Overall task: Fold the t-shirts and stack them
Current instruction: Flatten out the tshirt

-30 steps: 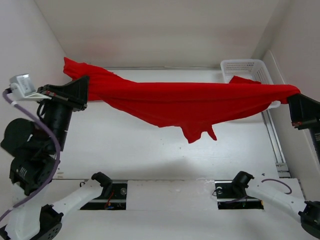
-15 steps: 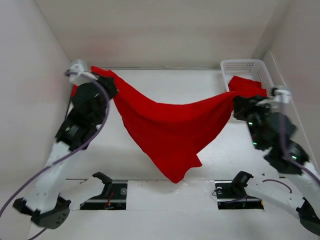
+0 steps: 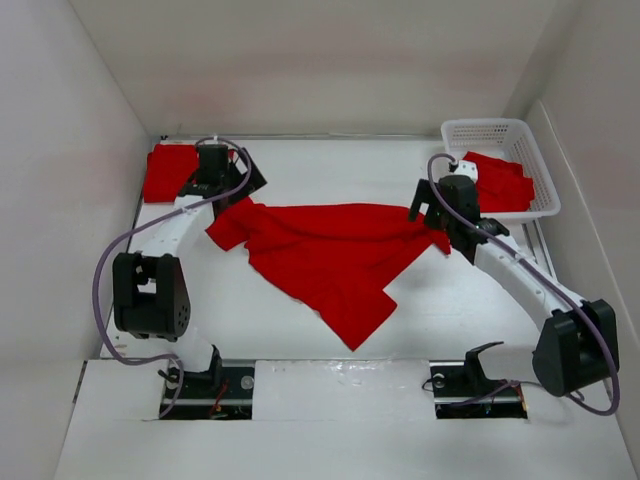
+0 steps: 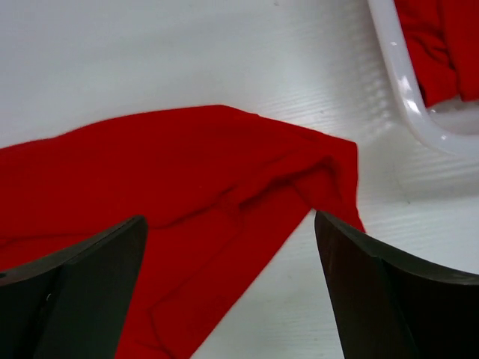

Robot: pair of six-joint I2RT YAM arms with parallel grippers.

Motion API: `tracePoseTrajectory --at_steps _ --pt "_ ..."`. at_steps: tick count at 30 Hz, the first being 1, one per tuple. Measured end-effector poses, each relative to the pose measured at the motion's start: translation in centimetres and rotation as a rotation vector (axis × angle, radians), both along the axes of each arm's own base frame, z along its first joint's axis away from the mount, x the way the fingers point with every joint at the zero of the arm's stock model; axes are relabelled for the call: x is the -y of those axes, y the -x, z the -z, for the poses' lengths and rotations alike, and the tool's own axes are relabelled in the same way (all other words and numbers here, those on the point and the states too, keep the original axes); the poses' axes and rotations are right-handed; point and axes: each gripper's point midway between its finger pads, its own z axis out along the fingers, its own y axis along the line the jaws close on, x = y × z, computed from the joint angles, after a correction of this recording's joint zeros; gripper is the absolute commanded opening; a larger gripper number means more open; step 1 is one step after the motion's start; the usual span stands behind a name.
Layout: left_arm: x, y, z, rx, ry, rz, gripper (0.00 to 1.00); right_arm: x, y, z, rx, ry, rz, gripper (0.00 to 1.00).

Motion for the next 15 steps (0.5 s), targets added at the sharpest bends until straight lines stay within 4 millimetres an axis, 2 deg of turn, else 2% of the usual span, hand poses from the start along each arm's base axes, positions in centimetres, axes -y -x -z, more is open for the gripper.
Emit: tracePoseTrajectory --at_steps 4,6,8,11,13,15 --pt "0.6 -2.4 -4.8 0.126 -0.002 0.033 1.00 -1.0 -1.0 -2.5 0.055 -0.029 -0.039 1.00" --pt "1.0 -2.9 -6.0 0.161 -0.010 0.048 1.00 -1.1 -1.3 -3.4 0.076 -0.034 -0.040 1.00" --pt "1.5 -2.7 -5.9 0.157 -0.025 0.065 1.00 -1.0 -1.2 -3.9 0.083 -0.036 -0.039 1.00" --pt "3.4 -1.7 -5.3 0.132 -0.046 0.121 1.00 -0.6 -0.6 -4.0 0.072 -0.038 -0.028 1.00" --pt "5.8 -0.3 -5.0 0.121 -0.073 0.169 1.00 -0.2 -0.1 -4.1 0.063 -0.049 -0.007 1.00" --pt "9.6 1.8 -5.1 0.124 -0.127 0.233 1.00 0.7 0.4 -4.3 0.062 -0.061 0.023 1.00"
